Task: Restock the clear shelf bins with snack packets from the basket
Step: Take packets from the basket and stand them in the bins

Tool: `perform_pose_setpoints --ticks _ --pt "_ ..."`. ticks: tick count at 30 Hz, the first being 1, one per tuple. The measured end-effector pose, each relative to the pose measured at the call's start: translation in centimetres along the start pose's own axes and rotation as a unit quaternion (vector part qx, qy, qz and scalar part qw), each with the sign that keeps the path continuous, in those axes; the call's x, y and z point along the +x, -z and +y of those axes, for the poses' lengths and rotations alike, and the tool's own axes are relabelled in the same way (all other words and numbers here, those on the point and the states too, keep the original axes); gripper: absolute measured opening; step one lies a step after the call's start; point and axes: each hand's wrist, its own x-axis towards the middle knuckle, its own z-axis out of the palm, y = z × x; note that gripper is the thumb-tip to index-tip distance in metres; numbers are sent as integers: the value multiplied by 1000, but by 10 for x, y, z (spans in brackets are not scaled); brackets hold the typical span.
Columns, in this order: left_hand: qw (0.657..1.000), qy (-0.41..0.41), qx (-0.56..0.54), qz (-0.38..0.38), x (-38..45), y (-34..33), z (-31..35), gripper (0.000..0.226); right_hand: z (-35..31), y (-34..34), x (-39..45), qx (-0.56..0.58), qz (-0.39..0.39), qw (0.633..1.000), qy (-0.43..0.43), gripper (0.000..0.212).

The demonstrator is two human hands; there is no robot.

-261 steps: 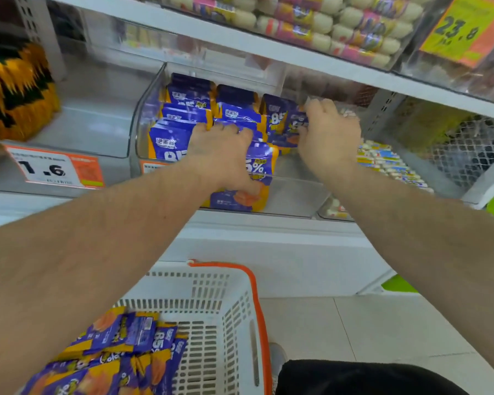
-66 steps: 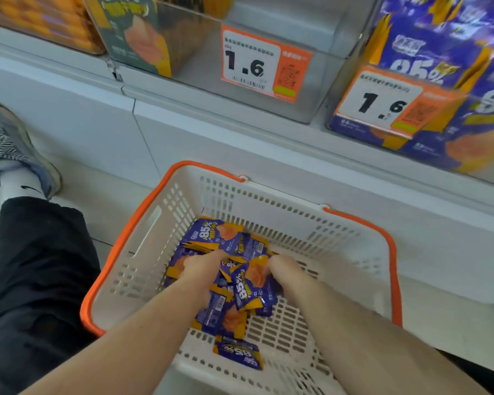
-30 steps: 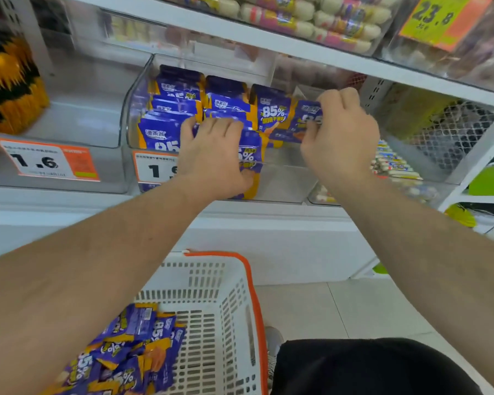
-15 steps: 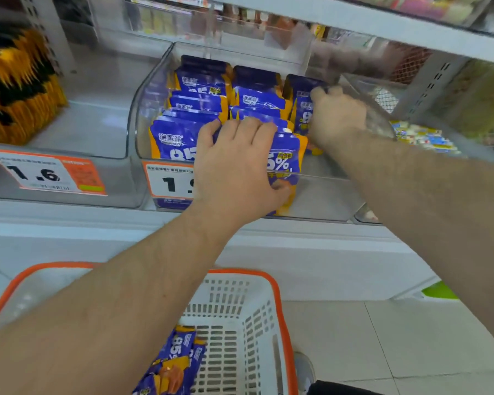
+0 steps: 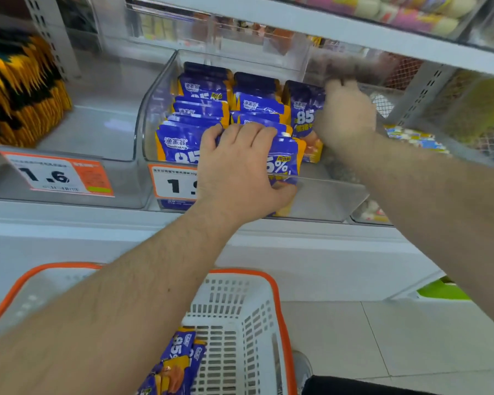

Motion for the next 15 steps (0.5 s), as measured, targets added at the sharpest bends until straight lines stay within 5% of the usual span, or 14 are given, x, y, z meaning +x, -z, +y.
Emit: perform_pose_setpoints --ticks 4,10,15 --pt "994 24 -103 21 -4 16 2 77 -8 35 -44 86 104 991 1 25" --pt "984 7 -127 127 -60 42 -4 61 -72 49 -128 228 239 937 115 12" --pt "984 93 -144 39 -129 45 -43 64 -132 9 -184 292 170 925 175 11"
